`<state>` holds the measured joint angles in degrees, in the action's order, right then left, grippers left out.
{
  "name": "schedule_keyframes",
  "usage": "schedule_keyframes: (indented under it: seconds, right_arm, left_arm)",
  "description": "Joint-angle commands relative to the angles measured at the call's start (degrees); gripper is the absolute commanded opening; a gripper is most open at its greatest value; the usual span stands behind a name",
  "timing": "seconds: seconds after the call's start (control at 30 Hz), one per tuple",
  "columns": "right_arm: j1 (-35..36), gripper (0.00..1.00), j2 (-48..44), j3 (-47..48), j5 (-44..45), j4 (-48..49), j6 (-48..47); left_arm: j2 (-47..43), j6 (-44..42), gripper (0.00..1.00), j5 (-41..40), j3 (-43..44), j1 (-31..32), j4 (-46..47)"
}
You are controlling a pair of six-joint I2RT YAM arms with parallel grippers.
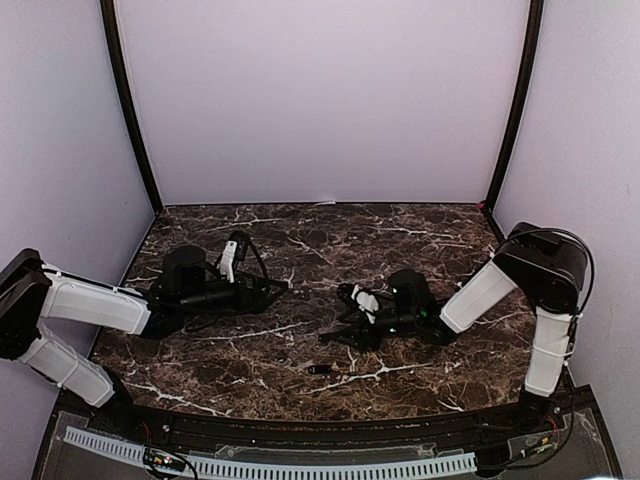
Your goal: Remove the keys from the keyring
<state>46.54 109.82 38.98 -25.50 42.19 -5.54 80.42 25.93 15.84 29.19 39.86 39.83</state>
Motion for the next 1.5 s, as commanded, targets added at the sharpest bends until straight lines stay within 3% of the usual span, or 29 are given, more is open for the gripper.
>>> schedule_keyframes:
  seconds: [0.0,0.2,0.33,0.47,0.6,0.63,0.8,1.13,1.3,1.47]
  right_arm:
    - [-0.31,0.55,1.59,0.02,-2.8,0.89,-5.74]
    - [-0.25,0.51,2.18,-0.11,-5.99,-0.57,-4.67]
    - [-0.21,0.47,1.64,-1.9,-3.16,-1.09,-4.68]
    - [-0.1,0.33,2.56,-2.02,0.36,-1.62,-4.86]
    - [0.38,0.03,2.36,-1.85,2.98,-1.11,-4.66]
    - [0.45,0.0,1.97,-1.92,2.85,-0.94,-4.47]
    - [0.3,0.0,-1.33,-2.27,-1.33,1.22,-0.77]
    - [0.24,0.0,-8.11,-3.77,-9.23,14.46,14.11]
    - [0.29,0.0,-13.03,-2.7,-10.9,11.06,14.27]
    - [0.3,0.0,-20.46,-1.39,-12.09,5.4,11.91]
  left_arm:
    - [-2.64,0.17,0.8,-0.15,-1.52,-0.3,0.86]
    - [-2.24,0.04,0.8,-0.03,-1.75,-0.31,0.86]
    - [-1.86,0.03,0.8,0.33,-1.59,-0.31,1.47]
    - [-1.51,-0.43,0.8,0.55,-0.96,-0.31,1.24]
    - [-1.65,-1.03,0.8,0.61,-0.37,-0.31,0.46]
    - [-1.75,-1.12,0.8,0.52,-0.43,-0.31,0.36]
    - [-2.43,-1.3,0.8,0.18,-0.64,-0.35,0.35]
    - [-5.03,-2.16,0.8,4.27,-1.63,-0.39,2.45]
    - [-3.55,-3.32,0.8,13.41,-0.02,-0.39,4.59]
    - [2.39,1.87,0.79,23.96,5.26,-0.15,6.93]
